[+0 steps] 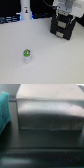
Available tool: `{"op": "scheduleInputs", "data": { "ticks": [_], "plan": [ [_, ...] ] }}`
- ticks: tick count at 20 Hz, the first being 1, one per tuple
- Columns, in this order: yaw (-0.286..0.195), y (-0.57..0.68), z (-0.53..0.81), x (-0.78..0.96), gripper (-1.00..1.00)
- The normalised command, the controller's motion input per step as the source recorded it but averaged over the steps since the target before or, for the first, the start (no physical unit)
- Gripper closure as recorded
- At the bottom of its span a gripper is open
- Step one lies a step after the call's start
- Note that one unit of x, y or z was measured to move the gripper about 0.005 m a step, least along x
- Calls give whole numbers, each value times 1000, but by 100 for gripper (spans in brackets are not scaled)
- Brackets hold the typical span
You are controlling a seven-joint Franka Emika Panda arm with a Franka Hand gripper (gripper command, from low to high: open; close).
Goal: Open the kcup holder, insert the kcup into the holder, and close the kcup holder
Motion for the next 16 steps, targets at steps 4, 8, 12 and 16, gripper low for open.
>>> {"op": "scheduleInputs", "data": {
  "ticks": [4, 8, 12, 16],
  "plan": [
    [-15, 15, -219, -318, 100],
    [-23, 4, -47, -157, 100],
    [-4, 1, 1, 6, 100],
    [-5, -16, 8, 29, 100]
  ]
}}
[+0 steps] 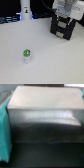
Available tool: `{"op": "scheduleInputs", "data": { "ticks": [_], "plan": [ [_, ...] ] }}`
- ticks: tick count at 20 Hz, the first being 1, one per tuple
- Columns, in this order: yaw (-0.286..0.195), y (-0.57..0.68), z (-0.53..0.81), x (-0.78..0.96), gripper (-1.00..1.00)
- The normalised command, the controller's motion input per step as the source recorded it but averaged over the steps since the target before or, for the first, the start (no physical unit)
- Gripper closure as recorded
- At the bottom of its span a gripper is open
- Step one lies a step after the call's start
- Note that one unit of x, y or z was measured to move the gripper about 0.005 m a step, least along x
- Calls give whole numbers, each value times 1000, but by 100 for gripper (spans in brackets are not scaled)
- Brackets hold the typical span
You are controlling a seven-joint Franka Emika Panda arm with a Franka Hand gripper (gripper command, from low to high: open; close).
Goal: Open the kcup holder, insert the kcup into the holder, and close the kcup holder
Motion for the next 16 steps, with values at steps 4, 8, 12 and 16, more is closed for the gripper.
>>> {"op": "scheduleInputs", "data": {
  "ticks": [4, 8, 12, 16],
  "plan": [
    [-17, -281, 147, 524, 100],
    [9, -131, -146, 88, -100],
    [11, -118, -23, 405, 100],
    [-66, -361, 84, 926, 100]
  ]
}}
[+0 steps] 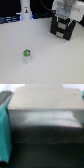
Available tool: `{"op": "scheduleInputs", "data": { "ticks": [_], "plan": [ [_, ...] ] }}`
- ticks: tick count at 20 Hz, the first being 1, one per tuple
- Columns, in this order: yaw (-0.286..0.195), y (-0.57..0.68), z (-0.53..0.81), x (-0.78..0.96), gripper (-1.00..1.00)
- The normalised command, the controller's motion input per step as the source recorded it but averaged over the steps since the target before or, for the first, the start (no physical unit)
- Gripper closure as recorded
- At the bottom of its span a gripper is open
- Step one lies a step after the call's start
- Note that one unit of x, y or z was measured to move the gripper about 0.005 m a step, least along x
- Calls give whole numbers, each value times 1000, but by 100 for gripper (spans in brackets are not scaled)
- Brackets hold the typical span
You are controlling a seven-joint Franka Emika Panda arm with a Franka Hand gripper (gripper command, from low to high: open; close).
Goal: Open the kcup holder, insert the kcup into the holder, and close the kcup holder
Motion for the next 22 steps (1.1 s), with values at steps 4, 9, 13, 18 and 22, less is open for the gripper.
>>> {"op": "scheduleInputs", "data": {
  "ticks": [4, 9, 13, 18, 22],
  "plan": [
    [-75, -315, 44, 942, 100],
    [-81, -321, 65, 935, 100],
    [-79, -323, 107, 930, 100],
    [-79, -313, 128, 917, 100],
    [-82, -340, 144, 900, 100]
  ]
}}
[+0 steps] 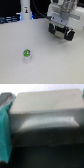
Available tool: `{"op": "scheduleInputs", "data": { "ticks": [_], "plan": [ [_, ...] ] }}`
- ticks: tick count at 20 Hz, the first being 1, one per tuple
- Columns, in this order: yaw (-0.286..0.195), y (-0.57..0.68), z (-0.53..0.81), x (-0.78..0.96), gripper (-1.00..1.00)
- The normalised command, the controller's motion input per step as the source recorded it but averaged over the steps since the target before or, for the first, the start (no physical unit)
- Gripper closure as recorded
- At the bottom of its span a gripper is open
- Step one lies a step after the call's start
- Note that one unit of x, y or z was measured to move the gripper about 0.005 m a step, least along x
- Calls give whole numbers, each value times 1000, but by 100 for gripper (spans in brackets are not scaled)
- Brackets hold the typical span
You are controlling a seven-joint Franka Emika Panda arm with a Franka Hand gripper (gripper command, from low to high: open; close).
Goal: Open the kcup holder, insert the kcup into the holder, and close the kcup holder
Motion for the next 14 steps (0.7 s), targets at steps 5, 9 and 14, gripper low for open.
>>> {"op": "scheduleInputs", "data": {
  "ticks": [5, 9, 14],
  "plan": [
    [-76, -350, 170, 862, 100],
    [-74, -402, 167, 815, 100],
    [-74, -440, 148, 782, 100]
  ]
}}
